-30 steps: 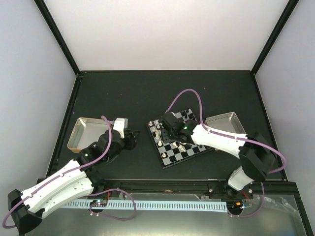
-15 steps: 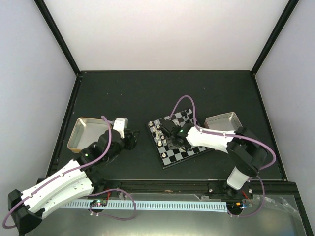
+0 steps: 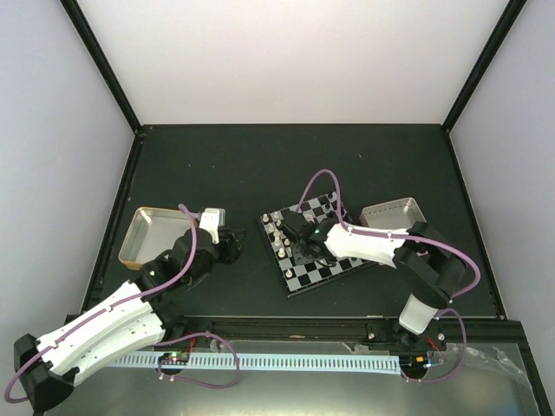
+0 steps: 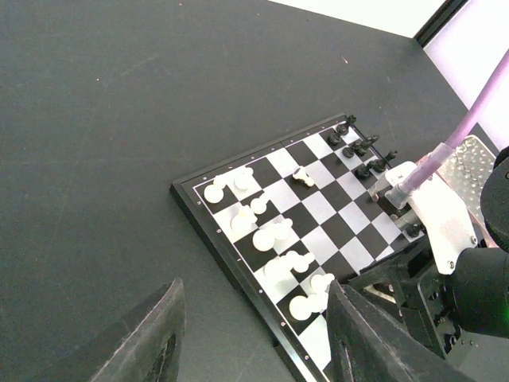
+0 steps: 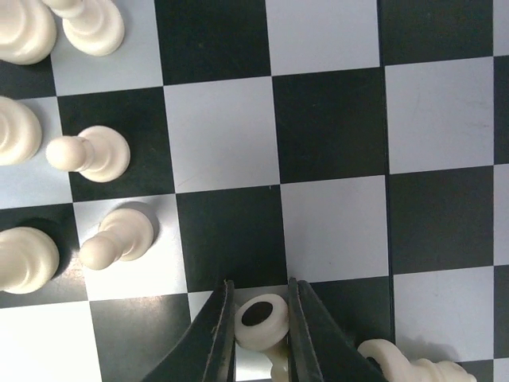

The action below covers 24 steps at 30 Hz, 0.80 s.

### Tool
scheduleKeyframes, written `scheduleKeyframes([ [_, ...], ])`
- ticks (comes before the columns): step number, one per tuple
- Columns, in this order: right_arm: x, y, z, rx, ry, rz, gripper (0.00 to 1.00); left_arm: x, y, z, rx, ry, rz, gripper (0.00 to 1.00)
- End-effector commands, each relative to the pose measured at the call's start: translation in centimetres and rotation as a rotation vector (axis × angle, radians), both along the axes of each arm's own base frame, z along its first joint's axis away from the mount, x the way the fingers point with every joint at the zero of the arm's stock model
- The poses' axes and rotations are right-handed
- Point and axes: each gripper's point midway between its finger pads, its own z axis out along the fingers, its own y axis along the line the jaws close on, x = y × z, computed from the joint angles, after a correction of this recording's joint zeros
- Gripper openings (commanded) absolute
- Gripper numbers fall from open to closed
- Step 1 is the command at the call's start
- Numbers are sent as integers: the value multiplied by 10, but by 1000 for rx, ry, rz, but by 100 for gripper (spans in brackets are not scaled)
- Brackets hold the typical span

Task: Set up the chess pieces on the board
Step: Pick up the chess piece from the chessboard, then place the chess piece on the chessboard.

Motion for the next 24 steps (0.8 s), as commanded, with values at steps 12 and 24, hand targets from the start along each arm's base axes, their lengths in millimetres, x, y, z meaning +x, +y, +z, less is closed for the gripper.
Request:
scheduleKeyframes([
  [12,15,65,142,808,-109,-220,14,-7,-33,38,-141,-134,-184,67],
  [24,1,81,226,1386,112,-440,14,-33,-70,87,-386,-309,-426,74],
])
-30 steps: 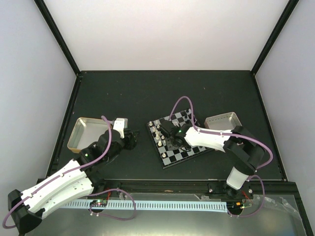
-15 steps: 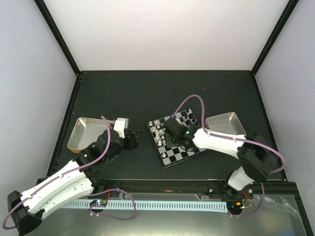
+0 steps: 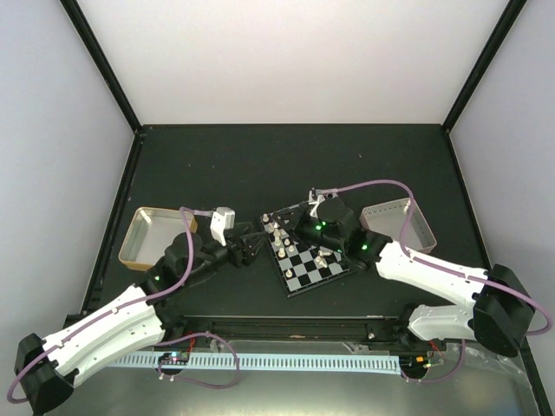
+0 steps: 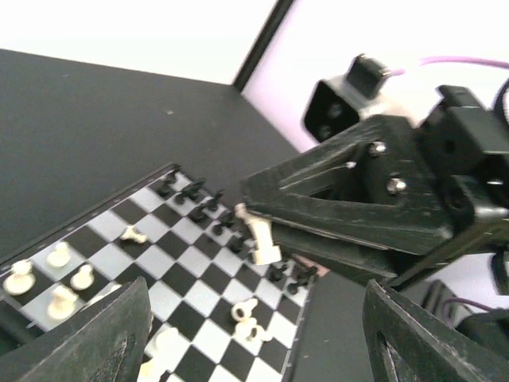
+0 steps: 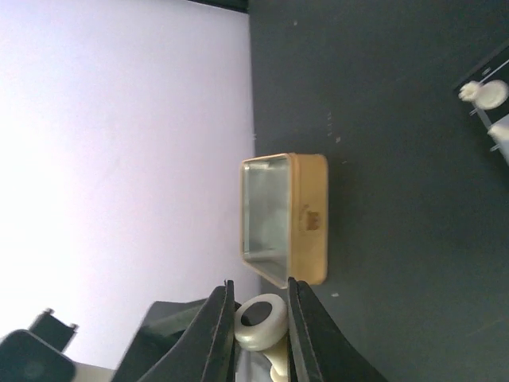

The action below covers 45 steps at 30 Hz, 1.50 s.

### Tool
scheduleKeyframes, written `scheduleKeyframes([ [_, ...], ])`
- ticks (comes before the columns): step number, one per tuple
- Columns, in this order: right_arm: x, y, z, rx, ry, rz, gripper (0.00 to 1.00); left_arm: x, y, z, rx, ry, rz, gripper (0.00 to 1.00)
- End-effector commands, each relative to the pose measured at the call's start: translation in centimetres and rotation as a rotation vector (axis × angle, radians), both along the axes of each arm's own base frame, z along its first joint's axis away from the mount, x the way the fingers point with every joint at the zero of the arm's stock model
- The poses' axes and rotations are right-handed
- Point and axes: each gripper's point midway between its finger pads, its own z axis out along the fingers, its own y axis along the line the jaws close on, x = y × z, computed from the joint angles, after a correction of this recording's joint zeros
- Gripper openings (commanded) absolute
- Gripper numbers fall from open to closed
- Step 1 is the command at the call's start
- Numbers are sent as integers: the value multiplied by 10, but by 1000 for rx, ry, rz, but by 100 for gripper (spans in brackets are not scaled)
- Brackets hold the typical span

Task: Set up the chess pieces on the board
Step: Place the chess piece on the chessboard.

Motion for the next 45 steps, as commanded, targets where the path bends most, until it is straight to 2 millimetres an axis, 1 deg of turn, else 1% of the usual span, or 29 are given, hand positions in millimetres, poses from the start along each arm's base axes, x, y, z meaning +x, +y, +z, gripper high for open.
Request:
scheduleKeyframes([
  [1,-4,4,33,233,90,-22,14,-16,-16,43,-158,-106,-124,74],
  [4,-8,4,35,291,128,-15,14,-14,-22,43,-174,-81,-141,74],
  [6,-11,7,36,313,143,3,14,-12,-28,42,-173,-60,-153,72],
  [8,-14,8,38,323,147,20,14,-12,-33,42,-172,-43,-169,67],
  [10,-15,4,39,330,143,11,15,-11,-34,45,-178,-41,-170,60],
  [13,-19,3,43,327,126,33,17,-10,-36,47,-179,-44,-174,50],
  [15,-22,4,47,327,113,53,18,-10,-37,48,-178,-46,-177,48],
  [20,-34,9,47,332,109,130,18,-12,-40,54,-180,-62,-198,39],
  [24,-42,11,46,322,103,184,18,-16,-43,58,-186,-73,-229,35],
  [27,-46,11,49,328,88,204,18,-17,-45,57,-181,-72,-245,26],
  [28,-47,10,50,323,81,209,18,-17,-46,57,-181,-73,-246,21],
  [30,-49,9,49,300,69,219,19,-17,-45,57,-175,-77,-243,13],
  [32,-50,6,46,269,45,224,23,-17,-44,58,-166,-85,-237,7],
  [34,-50,3,42,217,8,226,31,-18,-42,58,-149,-95,-237,2],
  [36,-47,-1,43,146,-107,248,40,-21,-42,55,-117,-102,-253,2],
  [39,-51,-5,46,16,-255,321,47,-30,-43,48,-40,-104,-306,2],
  [41,-56,-6,42,-47,-293,375,48,-40,-44,42,-3,-85,-358,1],
  [43,-62,-6,42,-57,-321,418,47,-50,-46,43,2,-93,-417,1],
  [45,-66,-6,44,-55,-345,442,43,-57,-47,43,10,-93,-459,1],
])
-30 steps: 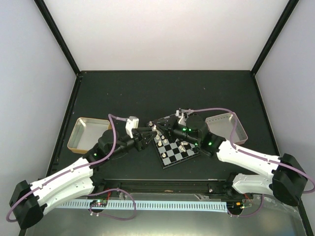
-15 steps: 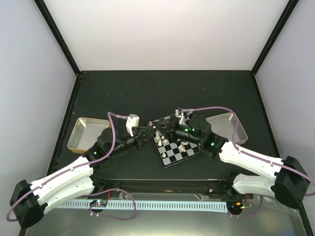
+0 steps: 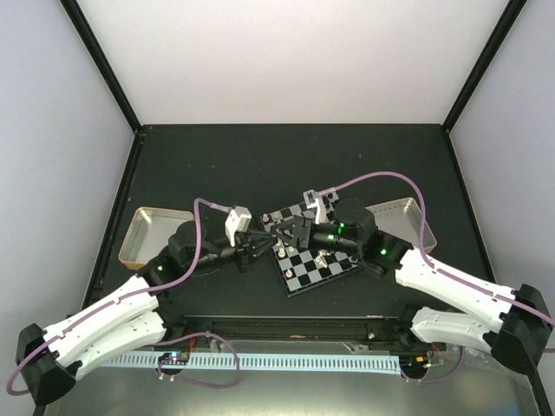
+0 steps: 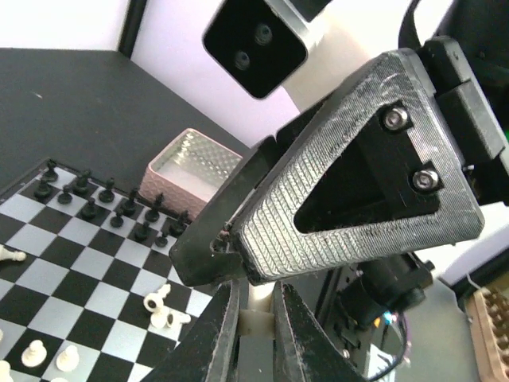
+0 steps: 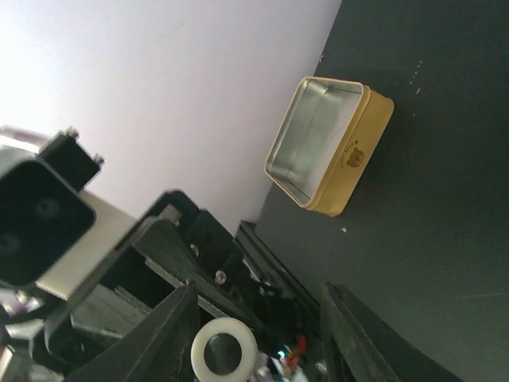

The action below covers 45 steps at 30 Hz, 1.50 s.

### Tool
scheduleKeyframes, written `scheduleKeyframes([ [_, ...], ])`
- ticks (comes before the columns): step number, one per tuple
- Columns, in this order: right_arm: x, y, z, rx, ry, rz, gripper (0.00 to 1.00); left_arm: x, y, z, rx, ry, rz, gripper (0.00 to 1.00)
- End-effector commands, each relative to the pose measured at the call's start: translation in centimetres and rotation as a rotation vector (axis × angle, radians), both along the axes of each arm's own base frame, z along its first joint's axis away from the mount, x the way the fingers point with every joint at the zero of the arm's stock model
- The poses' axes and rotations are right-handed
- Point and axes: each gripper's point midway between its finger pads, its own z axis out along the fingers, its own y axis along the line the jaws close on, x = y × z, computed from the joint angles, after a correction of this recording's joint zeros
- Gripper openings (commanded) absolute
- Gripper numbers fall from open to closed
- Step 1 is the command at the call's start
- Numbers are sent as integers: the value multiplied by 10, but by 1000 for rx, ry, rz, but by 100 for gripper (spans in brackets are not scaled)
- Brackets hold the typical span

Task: Set up the chess pieces on the board
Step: Place the chess piece on the chessboard.

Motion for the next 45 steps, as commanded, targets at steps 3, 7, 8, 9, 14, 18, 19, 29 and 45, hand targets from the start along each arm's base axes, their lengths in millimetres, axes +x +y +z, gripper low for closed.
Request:
scheduleKeyframes([
  [3,-18,-5,7,-58,-153,127,31,-28,-4,10,60,-40,-156,2],
  [7,-23,-6,6,-43,-143,143,13,-27,-1,14,65,-40,-142,2],
  [8,-25,-4,6,-27,-133,153,10,-27,-1,15,57,-39,-140,2],
  [9,-26,-3,7,-10,-124,162,9,-27,-1,18,46,-43,-138,3],
  [14,-29,1,14,80,-62,161,7,-23,-2,29,-1,-35,-114,14],
  [18,-22,0,17,150,-9,104,5,-18,-1,34,-55,7,-79,24],
  [19,-20,-1,17,169,7,83,5,-17,-1,35,-73,13,-72,25],
  [29,-7,-9,20,288,91,-16,5,-15,2,38,-183,52,-47,21],
  [45,-3,-12,16,396,172,-42,8,-12,-3,25,-146,70,-50,23],
])
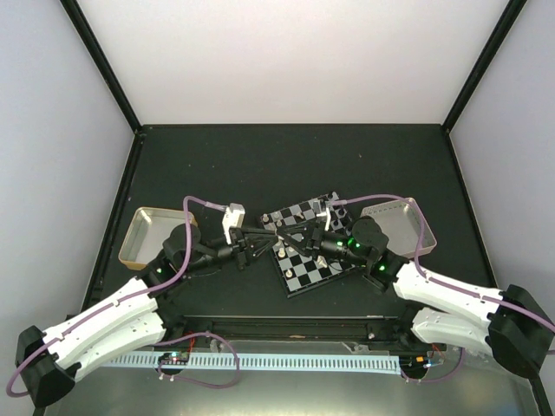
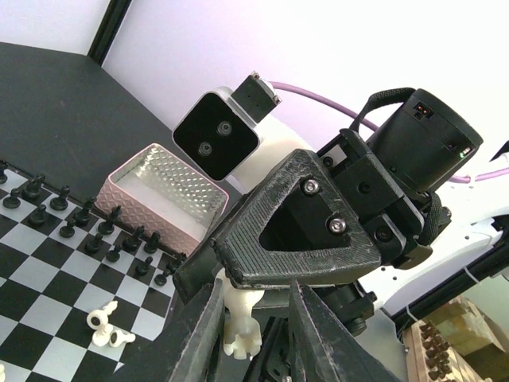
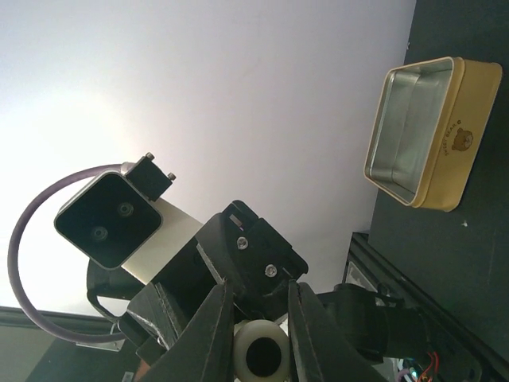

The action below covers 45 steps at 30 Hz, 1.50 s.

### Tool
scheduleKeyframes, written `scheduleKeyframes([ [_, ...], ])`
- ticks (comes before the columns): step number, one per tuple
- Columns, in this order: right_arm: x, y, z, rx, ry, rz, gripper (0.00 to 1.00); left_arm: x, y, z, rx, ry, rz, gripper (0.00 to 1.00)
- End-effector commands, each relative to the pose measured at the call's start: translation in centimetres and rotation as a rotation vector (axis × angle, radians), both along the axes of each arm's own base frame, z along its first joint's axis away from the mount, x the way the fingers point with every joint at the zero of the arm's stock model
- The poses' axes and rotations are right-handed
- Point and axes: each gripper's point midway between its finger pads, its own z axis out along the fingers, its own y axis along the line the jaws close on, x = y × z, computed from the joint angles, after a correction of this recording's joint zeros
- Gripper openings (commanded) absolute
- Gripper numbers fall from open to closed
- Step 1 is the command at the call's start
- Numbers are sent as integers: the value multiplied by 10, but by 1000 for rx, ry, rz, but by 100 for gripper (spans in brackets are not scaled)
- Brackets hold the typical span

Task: Set up the chess pieces on the board
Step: Place the chess piece on the chessboard.

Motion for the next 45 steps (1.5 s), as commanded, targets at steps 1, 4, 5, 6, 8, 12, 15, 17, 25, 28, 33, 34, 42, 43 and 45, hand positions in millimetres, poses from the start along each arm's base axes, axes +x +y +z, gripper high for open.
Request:
scheduleKeyframes([
  [1,9,-4,7,58,6,-41,8,0,-2,4,-12,-20,-7,23],
  [4,10,-3,5,53,13,-44,8,1,-3,1,-2,-19,-4,22],
  [5,10,-3,4,51,14,-45,8,2,-3,1,2,-19,-4,21],
  [6,11,-3,3,47,17,-47,8,2,-4,0,7,-20,-4,20],
  [8,11,-4,1,43,22,-50,8,3,-4,-2,18,-18,-2,16],
  [12,13,-3,-5,10,27,-53,11,6,-4,-4,36,-25,10,7],
  [15,17,-6,-20,-86,9,-77,36,13,1,-8,91,-18,57,5],
  [17,25,-17,-36,-182,5,-133,50,18,5,-16,156,-4,92,5],
  [25,56,-105,-80,-567,-42,-494,62,25,19,-88,558,200,156,5],
  [28,60,-142,-86,-705,-56,-629,62,18,12,-110,671,274,133,5],
  [33,59,-183,-88,-812,-74,-775,63,1,-8,-138,860,319,75,5],
  [34,59,-188,-89,-826,-75,-790,63,-3,-13,-142,891,324,57,5],
  [42,56,-204,-100,-882,-70,-829,63,-20,-44,-182,1054,371,-19,6],
  [43,56,-205,-101,-885,-73,-832,63,-20,-47,-185,1062,376,-20,6],
  [45,55,-207,-101,-892,-76,-834,63,-19,-51,-193,1083,387,-25,6],
])
